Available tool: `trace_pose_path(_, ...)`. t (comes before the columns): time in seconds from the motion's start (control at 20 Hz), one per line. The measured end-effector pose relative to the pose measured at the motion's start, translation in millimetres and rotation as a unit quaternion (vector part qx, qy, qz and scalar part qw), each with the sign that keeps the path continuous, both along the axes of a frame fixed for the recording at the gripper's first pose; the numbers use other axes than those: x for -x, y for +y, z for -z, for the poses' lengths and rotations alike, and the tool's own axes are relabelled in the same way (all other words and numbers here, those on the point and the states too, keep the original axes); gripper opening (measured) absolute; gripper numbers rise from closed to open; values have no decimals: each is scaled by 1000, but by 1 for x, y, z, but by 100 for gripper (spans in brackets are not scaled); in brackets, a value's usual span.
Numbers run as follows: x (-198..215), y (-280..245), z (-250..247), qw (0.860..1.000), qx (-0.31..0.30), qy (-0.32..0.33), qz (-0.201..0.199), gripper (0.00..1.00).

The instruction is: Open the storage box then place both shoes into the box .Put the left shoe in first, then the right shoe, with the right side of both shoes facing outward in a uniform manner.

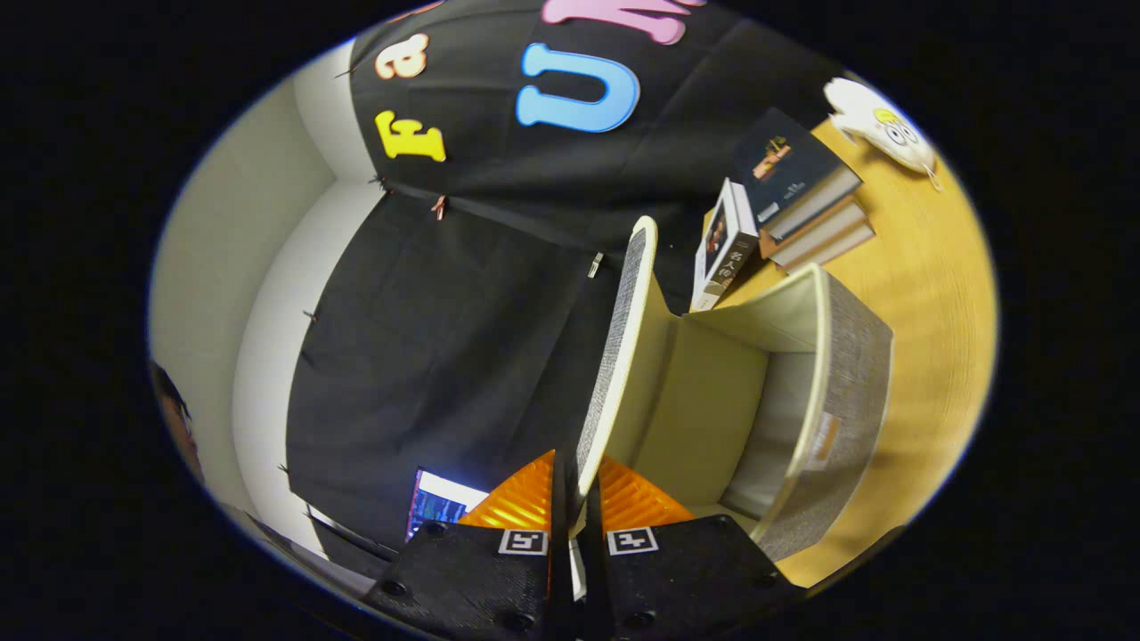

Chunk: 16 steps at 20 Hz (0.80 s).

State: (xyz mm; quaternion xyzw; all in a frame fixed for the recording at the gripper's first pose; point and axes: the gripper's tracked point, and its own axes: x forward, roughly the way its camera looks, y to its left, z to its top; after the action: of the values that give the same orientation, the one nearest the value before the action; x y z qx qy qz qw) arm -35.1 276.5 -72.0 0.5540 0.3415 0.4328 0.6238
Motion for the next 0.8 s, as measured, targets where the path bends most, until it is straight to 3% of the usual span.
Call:
trace_pose_path(0.55, -30, 110, -60, 999, -1, -26, -21, 10)
trace_pose_path(0.7, -36, 132, -60, 999, 10, -34, -25, 18)
trace_pose_path(0.8, -40, 143, -57, 999, 17, -32, -29, 32)
